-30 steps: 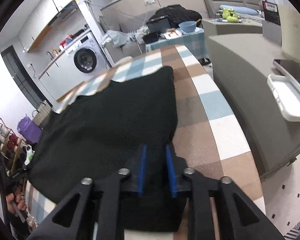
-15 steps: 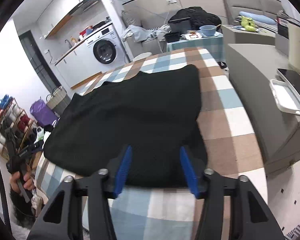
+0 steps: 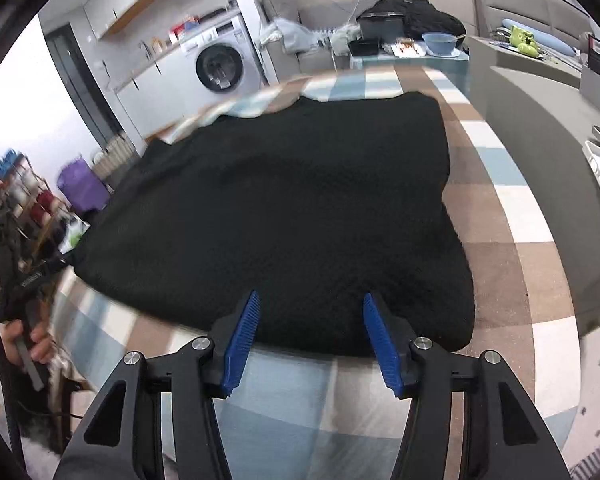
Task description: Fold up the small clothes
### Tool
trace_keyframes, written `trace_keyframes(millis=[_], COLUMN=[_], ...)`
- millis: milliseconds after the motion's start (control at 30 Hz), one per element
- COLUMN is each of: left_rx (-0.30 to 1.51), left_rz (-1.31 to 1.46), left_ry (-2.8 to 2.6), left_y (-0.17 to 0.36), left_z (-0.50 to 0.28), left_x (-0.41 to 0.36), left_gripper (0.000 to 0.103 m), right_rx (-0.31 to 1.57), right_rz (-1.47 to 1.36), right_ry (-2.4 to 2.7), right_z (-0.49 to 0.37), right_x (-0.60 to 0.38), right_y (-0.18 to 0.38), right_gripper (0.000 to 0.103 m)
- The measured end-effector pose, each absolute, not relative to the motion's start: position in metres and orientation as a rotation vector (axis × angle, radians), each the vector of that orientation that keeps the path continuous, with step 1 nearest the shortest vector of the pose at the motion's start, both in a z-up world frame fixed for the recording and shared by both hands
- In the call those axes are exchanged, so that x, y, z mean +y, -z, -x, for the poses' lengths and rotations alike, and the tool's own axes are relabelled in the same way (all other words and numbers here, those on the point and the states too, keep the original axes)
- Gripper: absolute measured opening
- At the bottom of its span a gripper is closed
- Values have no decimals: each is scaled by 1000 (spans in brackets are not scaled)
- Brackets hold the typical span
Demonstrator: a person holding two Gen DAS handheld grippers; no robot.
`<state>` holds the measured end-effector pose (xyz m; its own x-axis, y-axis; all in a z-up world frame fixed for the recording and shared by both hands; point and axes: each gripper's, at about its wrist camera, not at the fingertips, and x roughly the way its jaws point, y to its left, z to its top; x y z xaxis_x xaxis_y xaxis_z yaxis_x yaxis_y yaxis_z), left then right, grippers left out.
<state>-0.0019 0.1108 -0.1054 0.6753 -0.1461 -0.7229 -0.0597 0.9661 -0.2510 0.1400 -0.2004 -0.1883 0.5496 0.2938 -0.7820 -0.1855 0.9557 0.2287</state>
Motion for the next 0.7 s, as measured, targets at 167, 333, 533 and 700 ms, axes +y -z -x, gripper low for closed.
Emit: trace_keyframes(millis=[167,333,533,700], left_rx=[836,871,918,827], left_rz=[278,349,421,464], left_ry=[24,-14,-50,-120], left_y=[109,114,124,129], left_z=[3,15,18,1], left_x=[114,125,144,153], left_gripper=[67,67,67,69], right_rx=[924,892,900,891], right_rz=[-139,-164,-166,-164], right_ry=[-259,-288,-315,-329], right_z=[-137,-142,-144,-146], right_x=[-205,-195,-185,-181], right_y=[183,179,185,185], right_gripper=[55,57,57,57])
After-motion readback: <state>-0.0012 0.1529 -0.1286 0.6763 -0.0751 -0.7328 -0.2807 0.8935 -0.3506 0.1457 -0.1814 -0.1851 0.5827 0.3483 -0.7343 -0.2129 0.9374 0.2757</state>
